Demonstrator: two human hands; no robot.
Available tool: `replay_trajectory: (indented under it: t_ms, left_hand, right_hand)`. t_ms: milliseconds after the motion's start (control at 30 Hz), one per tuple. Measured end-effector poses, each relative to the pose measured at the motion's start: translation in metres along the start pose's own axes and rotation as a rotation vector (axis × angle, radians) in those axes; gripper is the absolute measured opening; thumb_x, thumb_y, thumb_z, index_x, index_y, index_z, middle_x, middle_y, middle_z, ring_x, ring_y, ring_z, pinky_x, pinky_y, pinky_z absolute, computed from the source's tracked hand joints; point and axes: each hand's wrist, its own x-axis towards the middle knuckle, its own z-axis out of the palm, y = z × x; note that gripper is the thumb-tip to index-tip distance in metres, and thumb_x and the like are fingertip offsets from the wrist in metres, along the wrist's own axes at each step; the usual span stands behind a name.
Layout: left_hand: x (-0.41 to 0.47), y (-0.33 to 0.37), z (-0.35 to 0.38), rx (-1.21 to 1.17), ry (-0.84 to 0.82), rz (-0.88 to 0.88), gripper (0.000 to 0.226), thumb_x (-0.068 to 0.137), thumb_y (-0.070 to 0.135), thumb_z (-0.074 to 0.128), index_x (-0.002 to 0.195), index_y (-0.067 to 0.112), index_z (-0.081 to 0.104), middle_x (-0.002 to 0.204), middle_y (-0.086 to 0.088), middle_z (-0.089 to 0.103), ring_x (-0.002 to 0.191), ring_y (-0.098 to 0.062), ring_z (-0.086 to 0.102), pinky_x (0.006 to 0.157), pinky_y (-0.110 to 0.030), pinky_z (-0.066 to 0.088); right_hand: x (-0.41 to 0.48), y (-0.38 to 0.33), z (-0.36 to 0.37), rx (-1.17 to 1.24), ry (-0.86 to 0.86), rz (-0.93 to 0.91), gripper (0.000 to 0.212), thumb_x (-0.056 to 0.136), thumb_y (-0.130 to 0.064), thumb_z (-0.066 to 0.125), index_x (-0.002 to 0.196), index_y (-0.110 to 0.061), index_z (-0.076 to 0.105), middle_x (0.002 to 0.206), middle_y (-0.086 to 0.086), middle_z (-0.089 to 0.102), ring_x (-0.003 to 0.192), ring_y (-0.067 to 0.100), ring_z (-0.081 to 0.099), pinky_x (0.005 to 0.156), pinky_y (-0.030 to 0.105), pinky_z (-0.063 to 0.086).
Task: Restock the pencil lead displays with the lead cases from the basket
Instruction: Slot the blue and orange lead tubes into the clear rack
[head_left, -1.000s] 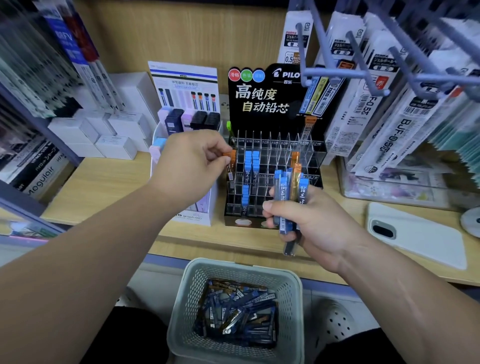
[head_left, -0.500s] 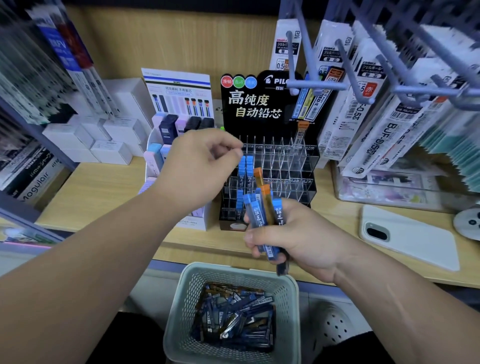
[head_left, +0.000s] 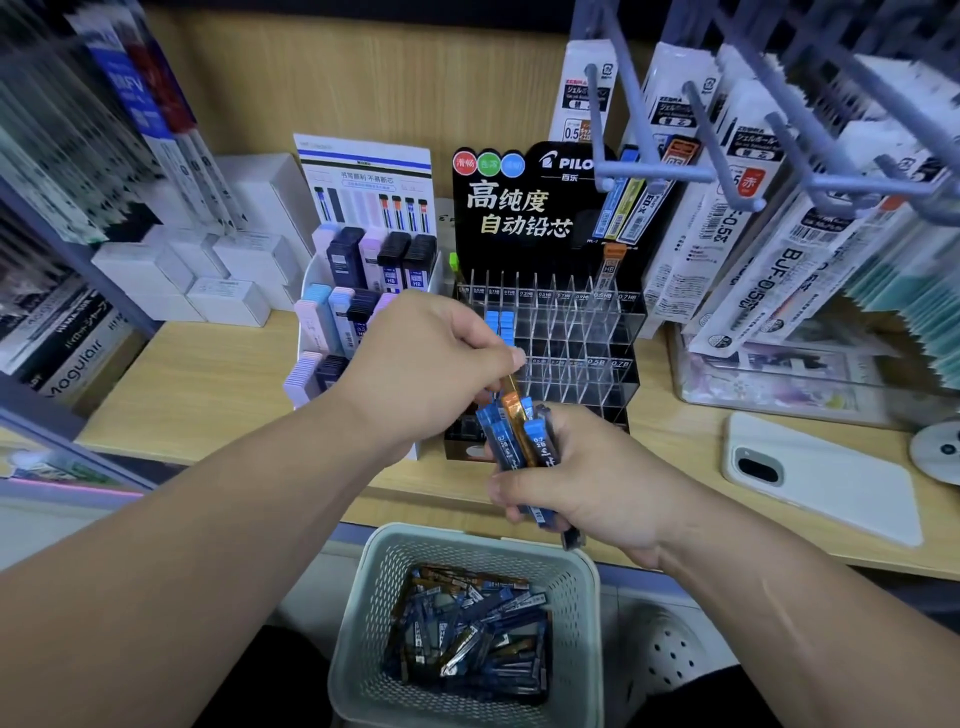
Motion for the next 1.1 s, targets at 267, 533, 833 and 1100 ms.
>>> replay_trajectory:
  t_ms: [267,533,833,1100]
  left_hand:
    - [-0.001,0.002,-0.002,-0.115,0.099,0.063,0.013,0.085,0.009,0.075,0.073,0.015,0.075,0.062,-0.003,0.071,0.059,-0.014,0.069,0.061,-0.025,0.056]
    - [0.016,0.005,-0.045,-0.182,0.214,0.173,0.015,0.087,0.001,0.072,0.085,0.016,0.069,0.072,-0.008,0.074,0.068,-0.019,0.072,0.064,-0.027,0.058]
    - [0.016,-0.02,-0.038,0.266,0.198,0.598,0.008,0.087,0.003,0.071,0.089,0.011,0.074,0.084,0.001,0.074,0.075,-0.009,0.068,0.074,-0.022,0.055]
    - [0.029,-0.04,-0.031,0.391,0.18,0.65,0.007,0.087,0.007,0.07,0.087,0.011,0.075,0.079,0.002,0.073,0.073,-0.01,0.066,0.072,-0.028,0.054]
  right_hand:
    - [0.002,-0.003,0.0,0.044,-0.008,-0.004,0.018,0.086,-0.002,0.074,0.096,-0.012,0.064,0.065,0.006,0.061,0.059,0.013,0.057,0.047,0.02,0.039]
    - [0.0,0.002,-0.005,0.046,0.022,0.069,0.019,0.086,-0.002,0.072,0.096,-0.013,0.062,0.067,0.003,0.063,0.062,0.014,0.059,0.047,0.021,0.038]
    - [-0.001,0.004,-0.007,0.047,0.036,0.065,0.019,0.085,-0.006,0.074,0.094,-0.018,0.062,0.072,0.005,0.065,0.069,0.016,0.061,0.048,0.021,0.04]
    - [-0.005,0.005,-0.01,0.094,0.046,0.051,0.021,0.084,-0.005,0.073,0.1,-0.013,0.062,0.071,0.004,0.063,0.066,0.015,0.06,0.048,0.021,0.039]
